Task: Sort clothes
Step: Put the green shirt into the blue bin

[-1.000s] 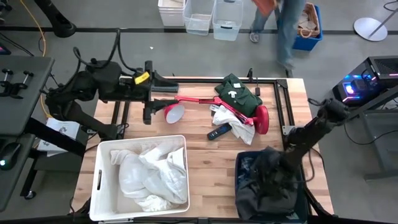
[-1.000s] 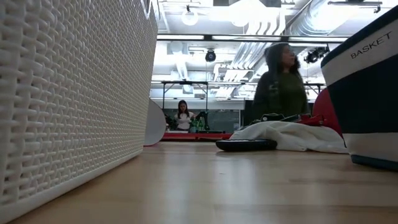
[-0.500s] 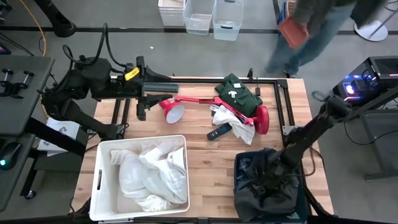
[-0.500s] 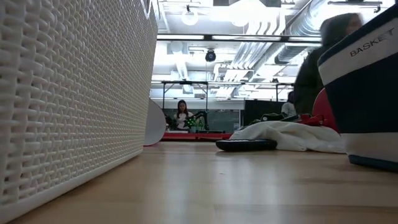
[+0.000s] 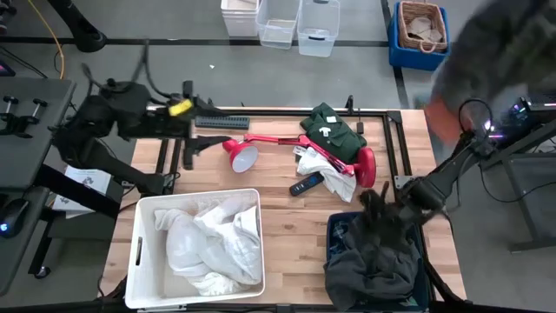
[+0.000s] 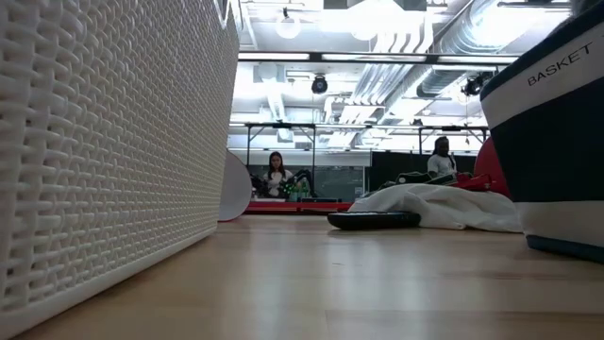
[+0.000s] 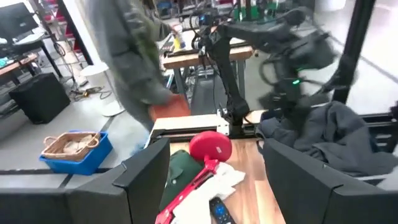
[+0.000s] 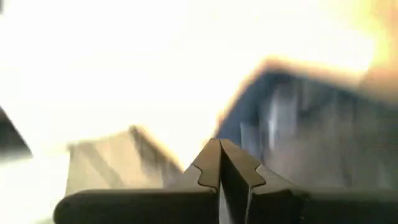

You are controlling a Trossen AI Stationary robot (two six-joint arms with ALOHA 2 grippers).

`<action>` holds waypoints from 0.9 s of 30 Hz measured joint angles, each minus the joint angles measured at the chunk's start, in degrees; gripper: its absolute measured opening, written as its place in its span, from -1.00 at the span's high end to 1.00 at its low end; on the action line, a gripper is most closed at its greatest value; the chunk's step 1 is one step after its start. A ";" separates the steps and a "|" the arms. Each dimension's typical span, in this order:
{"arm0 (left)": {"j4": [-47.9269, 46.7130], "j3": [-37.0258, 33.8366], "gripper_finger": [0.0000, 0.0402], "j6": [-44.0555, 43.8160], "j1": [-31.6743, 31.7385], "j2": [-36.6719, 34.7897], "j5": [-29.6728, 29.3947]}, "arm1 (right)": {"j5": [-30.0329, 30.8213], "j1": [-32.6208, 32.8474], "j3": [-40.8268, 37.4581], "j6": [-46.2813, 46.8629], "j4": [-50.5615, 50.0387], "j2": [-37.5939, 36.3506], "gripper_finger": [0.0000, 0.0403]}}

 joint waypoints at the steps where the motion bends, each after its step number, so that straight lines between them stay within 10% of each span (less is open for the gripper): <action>1: -0.73 0.02 -0.22 0.01 0.00 -1.05 0.50 | 4.09 -1.91 0.32 -1.87 -0.09 0.05 1.00; 5: -0.97 -0.59 -0.22 0.06 -0.02 -5.45 3.83 | 13.88 -11.79 0.52 -8.86 -0.65 0.07 0.94; 15: 20.93 -23.93 -0.22 -4.97 0.00 -18.11 4.47 | 4.27 -51.33 0.61 -50.76 1.92 1.12 0.18; 27: 34.86 -37.53 -0.22 -18.77 0.02 -18.22 -7.20 | -11.54 -79.57 0.57 -56.10 7.87 19.52 -0.18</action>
